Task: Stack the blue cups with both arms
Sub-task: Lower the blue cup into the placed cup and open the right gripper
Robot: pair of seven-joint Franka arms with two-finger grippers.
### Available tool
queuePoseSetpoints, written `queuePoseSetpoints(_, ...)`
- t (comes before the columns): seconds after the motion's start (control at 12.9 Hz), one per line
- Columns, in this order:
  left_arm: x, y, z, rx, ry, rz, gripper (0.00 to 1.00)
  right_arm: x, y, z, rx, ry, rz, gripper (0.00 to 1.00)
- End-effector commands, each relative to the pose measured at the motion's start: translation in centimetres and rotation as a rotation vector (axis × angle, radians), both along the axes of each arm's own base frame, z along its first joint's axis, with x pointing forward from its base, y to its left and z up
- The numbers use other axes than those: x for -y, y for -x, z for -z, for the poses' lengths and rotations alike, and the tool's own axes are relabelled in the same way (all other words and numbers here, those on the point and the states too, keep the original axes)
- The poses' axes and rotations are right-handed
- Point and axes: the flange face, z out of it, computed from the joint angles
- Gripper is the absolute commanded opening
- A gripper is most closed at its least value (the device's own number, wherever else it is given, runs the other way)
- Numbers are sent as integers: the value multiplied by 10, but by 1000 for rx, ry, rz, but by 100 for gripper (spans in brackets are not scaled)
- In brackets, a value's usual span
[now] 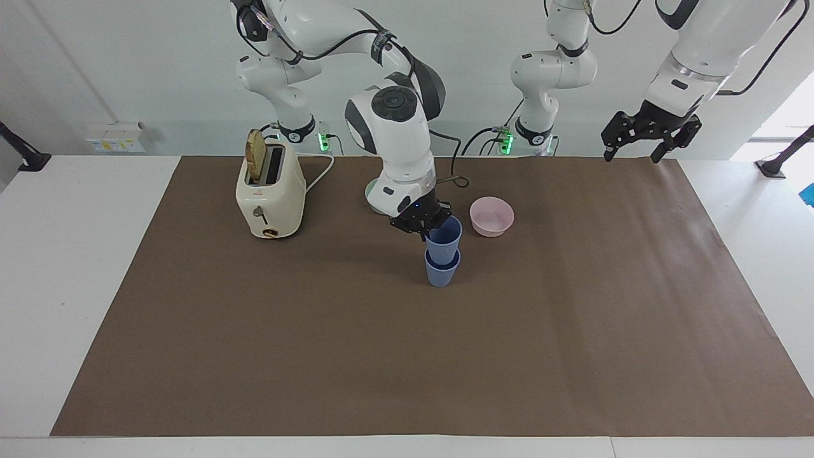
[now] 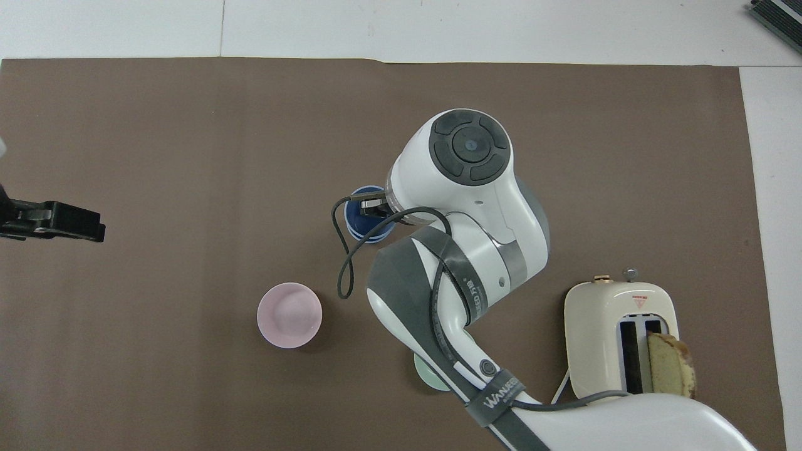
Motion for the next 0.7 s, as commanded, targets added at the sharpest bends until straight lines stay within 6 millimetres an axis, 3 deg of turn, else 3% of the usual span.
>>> queuePoseSetpoints(0.0,-5,6,-5,4,-8,-3,100,0,-3,17,16,3,-12,0)
queuePoseSetpoints(0.23,-5,6,-5,4,-8,-3,100,1,-4,17,19,2,-12,0)
queuePoseSetpoints(0.39,-5,5,-4,2,-8,-3,100,3,-5,17,18,2,-9,72)
queuePoseSetpoints(0.47,-5,6,-5,4,-8,-3,100,3,-5,18,17,3,-11,100)
queuePoseSetpoints(0.62,-5,6,-5,4,-8,-3,100,2,-5,19,19,10,-15,100)
